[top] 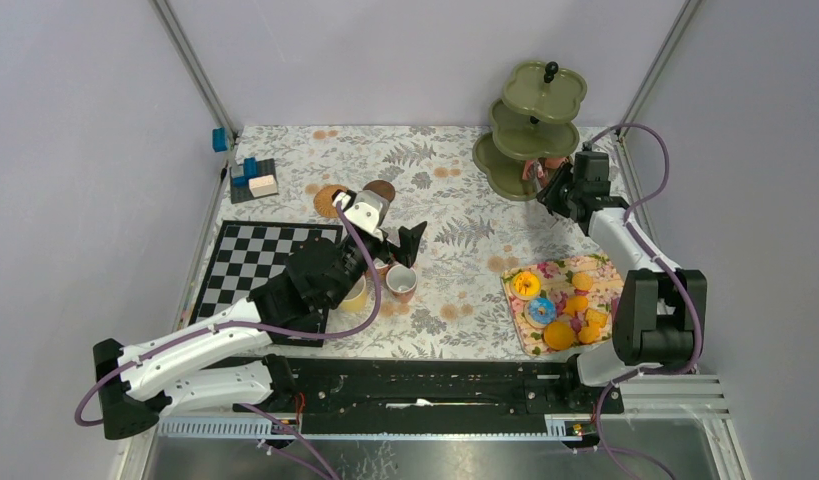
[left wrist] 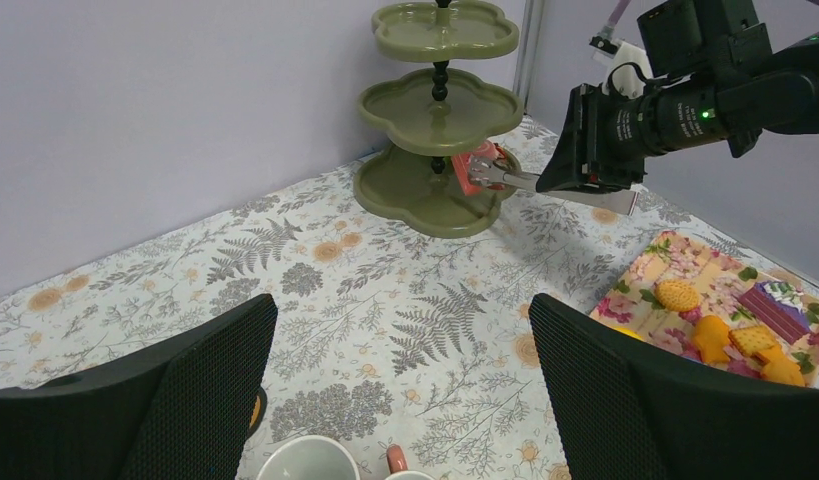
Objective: Serve the afternoon tea
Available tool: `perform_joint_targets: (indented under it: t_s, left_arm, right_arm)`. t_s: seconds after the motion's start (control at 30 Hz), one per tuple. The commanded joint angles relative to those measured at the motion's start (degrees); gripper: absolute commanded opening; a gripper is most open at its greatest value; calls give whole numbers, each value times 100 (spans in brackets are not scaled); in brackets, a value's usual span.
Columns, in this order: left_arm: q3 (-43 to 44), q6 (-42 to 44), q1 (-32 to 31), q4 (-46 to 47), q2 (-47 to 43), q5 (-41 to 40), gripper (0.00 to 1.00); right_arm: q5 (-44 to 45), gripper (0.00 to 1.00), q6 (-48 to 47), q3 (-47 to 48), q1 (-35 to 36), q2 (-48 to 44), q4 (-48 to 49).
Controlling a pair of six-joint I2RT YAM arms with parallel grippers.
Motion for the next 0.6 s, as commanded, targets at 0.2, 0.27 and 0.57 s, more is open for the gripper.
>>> perform_joint_targets:
  t_s: [0.2,0.27,0.57]
  left_arm:
    - [-74,88,-31,283,-61,-109,99]
    - [-78,97,-34,285,-55,-117,99]
    - [-60,94,-31,268,-12,-95,99]
  right_arm:
    - [92,38,114,349,-19,334,379]
    - [71,40,133,351,-19,361,377]
    - [51,52,43,376,-19,270,216]
